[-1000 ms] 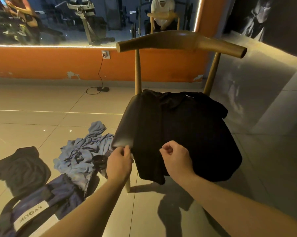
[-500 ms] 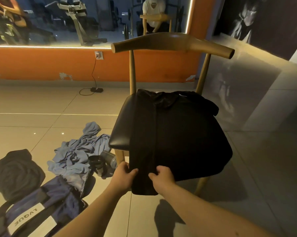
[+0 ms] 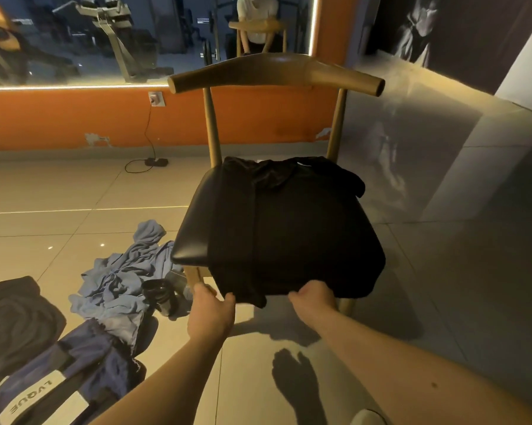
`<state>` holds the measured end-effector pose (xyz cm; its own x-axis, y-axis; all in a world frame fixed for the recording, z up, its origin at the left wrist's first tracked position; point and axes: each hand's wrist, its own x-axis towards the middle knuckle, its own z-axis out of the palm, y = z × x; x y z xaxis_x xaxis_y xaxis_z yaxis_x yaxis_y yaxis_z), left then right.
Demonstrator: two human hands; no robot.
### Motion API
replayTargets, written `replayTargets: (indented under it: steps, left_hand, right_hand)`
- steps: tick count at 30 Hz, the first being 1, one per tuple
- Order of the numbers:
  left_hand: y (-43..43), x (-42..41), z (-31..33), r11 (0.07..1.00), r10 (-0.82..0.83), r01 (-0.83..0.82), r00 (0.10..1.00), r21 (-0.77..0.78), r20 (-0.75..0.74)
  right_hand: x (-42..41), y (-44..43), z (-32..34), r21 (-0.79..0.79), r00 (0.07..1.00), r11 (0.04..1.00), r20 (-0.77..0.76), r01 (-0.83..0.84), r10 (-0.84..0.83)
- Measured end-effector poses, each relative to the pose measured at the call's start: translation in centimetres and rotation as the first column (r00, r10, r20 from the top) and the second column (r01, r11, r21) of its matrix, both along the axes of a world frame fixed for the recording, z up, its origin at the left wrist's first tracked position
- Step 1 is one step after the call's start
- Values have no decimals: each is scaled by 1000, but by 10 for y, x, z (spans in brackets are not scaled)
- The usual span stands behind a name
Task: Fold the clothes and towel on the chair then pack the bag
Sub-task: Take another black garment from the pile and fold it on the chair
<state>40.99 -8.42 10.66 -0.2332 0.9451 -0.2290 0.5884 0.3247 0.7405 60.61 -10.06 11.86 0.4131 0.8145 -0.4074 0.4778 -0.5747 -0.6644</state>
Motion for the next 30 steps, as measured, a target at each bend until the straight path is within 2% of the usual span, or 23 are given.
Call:
replayTargets:
  steps: [3, 5, 7, 9, 11, 13, 15, 17, 19, 23, 26, 30]
  left_hand:
    - [1, 41, 15, 994, -45, 49, 998, 102, -32]
    - [-1, 72, 25, 981, -106, 110, 994, 157, -35]
    - [-4, 101, 32, 962, -175, 182, 983, 206, -52]
    - [-8, 130, 36, 934, -242, 253, 967, 252, -74]
    - [-10, 157, 39, 895, -293, 316, 949, 315, -119]
    - [-8, 181, 38, 857, -329, 376, 926, 354, -187]
    - [-5, 200, 38, 835, -364, 433, 897, 339, -250]
    - [-1, 214, 36, 840, -388, 453, 886, 298, -255]
    - [-1, 224, 34, 851, -394, 451, 887, 267, -243]
    - [-3, 235, 36, 861, -408, 450, 890, 238, -205]
    - [-7, 241, 40, 872, -441, 453, 892, 188, -104]
    - [-12, 247, 46, 862, -495, 491, 869, 130, 4]
  right_hand:
    - [35, -4, 25, 217, 985, 976, 162, 26, -63]
    - [59, -9, 37, 376, 966, 925, 221, 46, -138]
    - [83, -14, 43, 503, 950, 863, 240, 56, -201]
    - [110, -18, 43, 571, 948, 814, 188, 108, -258]
    - [136, -19, 37, 534, 952, 814, 53, 228, -301]
    - [154, -17, 31, 364, 939, 867, -177, 340, -294]
    - [164, -16, 31, 204, 897, 922, -373, 330, -239]
    - [173, -16, 28, 161, 860, 950, -484, 268, -161]
    - [181, -15, 22, 166, 866, 963, -487, 214, -109]
    - [194, -20, 26, 80, 868, 992, -495, 100, -48]
    - [201, -23, 41, 84, 815, 996, -579, 34, 21]
    - [207, -20, 59, 100, 810, 994, -579, -43, 93]
